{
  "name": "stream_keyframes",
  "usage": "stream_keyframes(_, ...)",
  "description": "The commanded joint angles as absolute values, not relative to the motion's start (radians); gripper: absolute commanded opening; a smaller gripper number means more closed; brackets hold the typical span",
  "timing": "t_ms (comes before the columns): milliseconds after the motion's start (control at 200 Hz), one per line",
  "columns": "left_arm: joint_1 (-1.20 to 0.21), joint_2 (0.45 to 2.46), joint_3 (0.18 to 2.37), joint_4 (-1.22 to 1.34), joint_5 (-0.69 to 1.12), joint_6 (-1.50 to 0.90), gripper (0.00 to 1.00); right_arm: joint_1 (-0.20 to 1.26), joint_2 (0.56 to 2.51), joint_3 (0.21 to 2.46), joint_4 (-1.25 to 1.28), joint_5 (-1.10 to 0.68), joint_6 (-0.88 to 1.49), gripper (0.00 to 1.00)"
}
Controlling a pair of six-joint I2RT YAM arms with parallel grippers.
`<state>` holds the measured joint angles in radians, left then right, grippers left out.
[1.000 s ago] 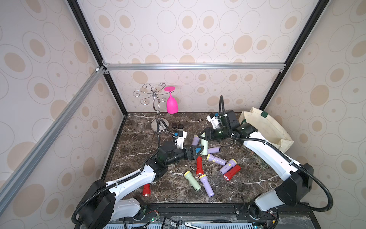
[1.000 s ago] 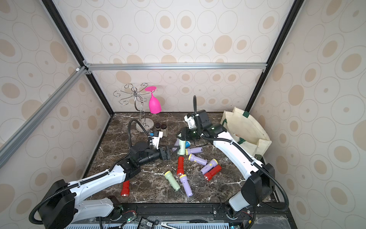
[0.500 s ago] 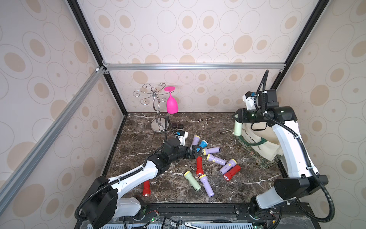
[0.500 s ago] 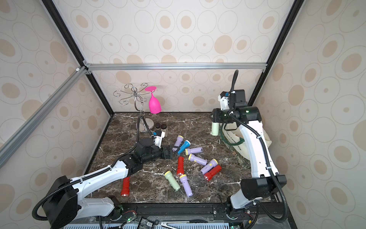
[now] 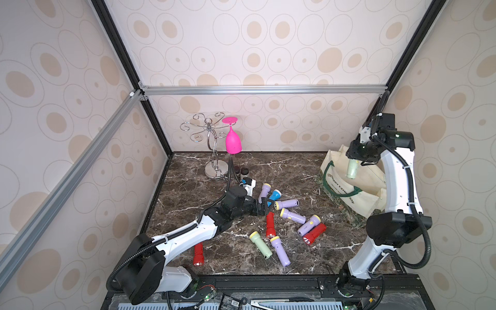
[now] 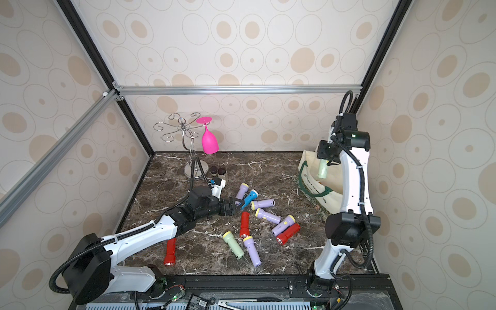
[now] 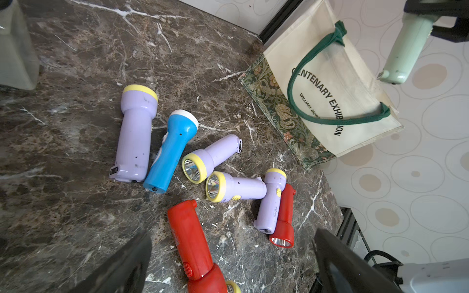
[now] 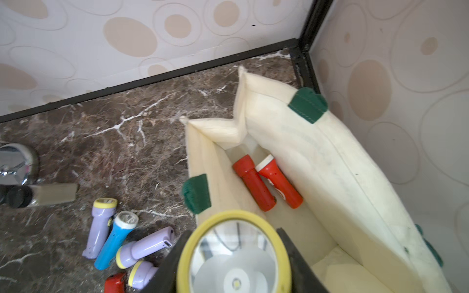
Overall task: Put the flashlights into the tote bags
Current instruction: Place the flashlight in the canvas bag.
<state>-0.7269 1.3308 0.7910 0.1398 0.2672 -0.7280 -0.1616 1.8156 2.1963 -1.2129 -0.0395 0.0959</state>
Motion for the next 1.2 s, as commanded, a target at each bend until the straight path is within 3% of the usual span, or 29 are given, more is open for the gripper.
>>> stream_keyframes(0, -0.732, 1.339, 0.848, 0.130, 0.272, -0.699, 1.00, -0.183, 1.848, 2.237, -1.238, 0.012, 0.065, 0.00)
stream_keyframes(685, -0.731, 1.351, 0.896, 0.086, 0.259, -0.704, 1.00, -0.216, 2.069, 2.159, -1.150, 0.037, 0.064, 0.01)
stream_keyframes(1196, -0.732, 1.289, 0.881, 0.050, 0.191, -0.715, 1.00, -0.215, 2.053, 2.135, -1.135, 0.008, 0.072, 0.34)
